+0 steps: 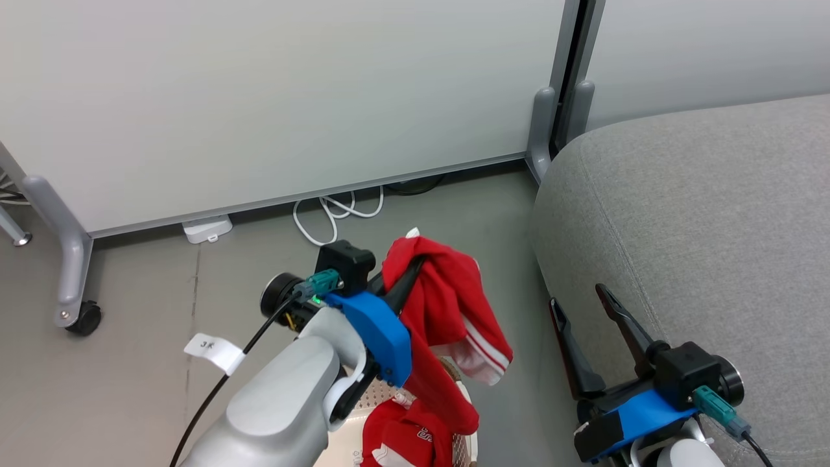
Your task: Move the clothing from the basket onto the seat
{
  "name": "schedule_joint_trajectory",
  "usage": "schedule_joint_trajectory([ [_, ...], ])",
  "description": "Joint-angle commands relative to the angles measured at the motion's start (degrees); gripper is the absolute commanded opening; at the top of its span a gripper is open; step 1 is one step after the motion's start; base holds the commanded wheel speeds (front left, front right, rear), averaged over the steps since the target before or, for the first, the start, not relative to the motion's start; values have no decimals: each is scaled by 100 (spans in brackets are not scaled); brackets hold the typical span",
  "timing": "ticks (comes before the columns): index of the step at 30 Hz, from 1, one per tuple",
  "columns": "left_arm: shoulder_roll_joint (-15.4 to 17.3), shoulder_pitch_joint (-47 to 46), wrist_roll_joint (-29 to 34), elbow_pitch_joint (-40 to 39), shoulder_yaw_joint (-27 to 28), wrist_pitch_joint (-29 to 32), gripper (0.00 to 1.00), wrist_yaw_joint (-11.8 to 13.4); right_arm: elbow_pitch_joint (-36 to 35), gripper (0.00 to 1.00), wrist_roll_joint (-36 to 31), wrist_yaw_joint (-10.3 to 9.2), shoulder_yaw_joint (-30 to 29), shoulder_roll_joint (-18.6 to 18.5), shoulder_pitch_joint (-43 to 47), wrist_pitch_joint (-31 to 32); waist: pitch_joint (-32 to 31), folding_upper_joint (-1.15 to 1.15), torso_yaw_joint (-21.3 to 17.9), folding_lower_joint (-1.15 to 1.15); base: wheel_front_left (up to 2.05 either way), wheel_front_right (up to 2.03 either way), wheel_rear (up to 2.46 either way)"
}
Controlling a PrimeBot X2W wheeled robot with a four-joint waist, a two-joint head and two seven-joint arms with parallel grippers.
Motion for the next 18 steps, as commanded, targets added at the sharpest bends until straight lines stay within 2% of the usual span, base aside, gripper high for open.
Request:
schedule_joint_trajectory([
  [1, -12, -161, -41, -55, -17, -10, 0, -9, -4, 100, -24, 3, 25, -18, 80, 23, -47, -1, -10, 1, 0, 0, 0],
  [12, -167, -529, -121, -138, -102, -160, 0, -5, -85, 100, -73, 3, 162, -18, 84, 213, -119, -1, -73, 1, 0, 0, 0],
  [18, -190, -600, -60, -91, -154, -222, 0, 33, -64, 100, -239, 3, 430, -18, -152, 445, -81, -1, -162, 1, 0, 0, 0],
])
